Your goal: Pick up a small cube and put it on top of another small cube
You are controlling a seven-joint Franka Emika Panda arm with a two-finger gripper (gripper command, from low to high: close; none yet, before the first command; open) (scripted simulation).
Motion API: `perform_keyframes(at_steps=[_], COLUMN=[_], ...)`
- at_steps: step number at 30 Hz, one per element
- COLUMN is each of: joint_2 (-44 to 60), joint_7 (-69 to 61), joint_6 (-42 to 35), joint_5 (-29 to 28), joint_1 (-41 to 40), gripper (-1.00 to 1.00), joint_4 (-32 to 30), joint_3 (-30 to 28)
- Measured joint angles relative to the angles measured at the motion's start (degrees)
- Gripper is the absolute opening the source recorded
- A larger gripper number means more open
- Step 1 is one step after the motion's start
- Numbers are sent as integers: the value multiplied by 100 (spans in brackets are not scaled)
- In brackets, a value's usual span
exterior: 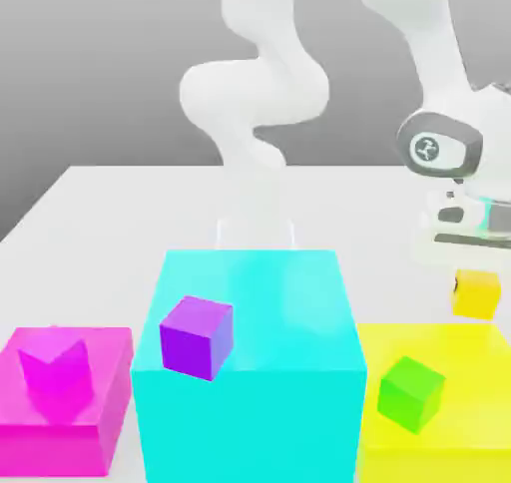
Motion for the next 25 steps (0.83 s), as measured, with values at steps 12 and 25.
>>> perform_keyframes(at_steps=[12,25], joint_2=[-458,281], joint_7=[910,1691], joint_6=[-1397,-874], joint_5=[666,154], joint_1=[-1236,-1565], gripper=[-100,100], joint_4=[1026,1138], joint_3=[-614,-774])
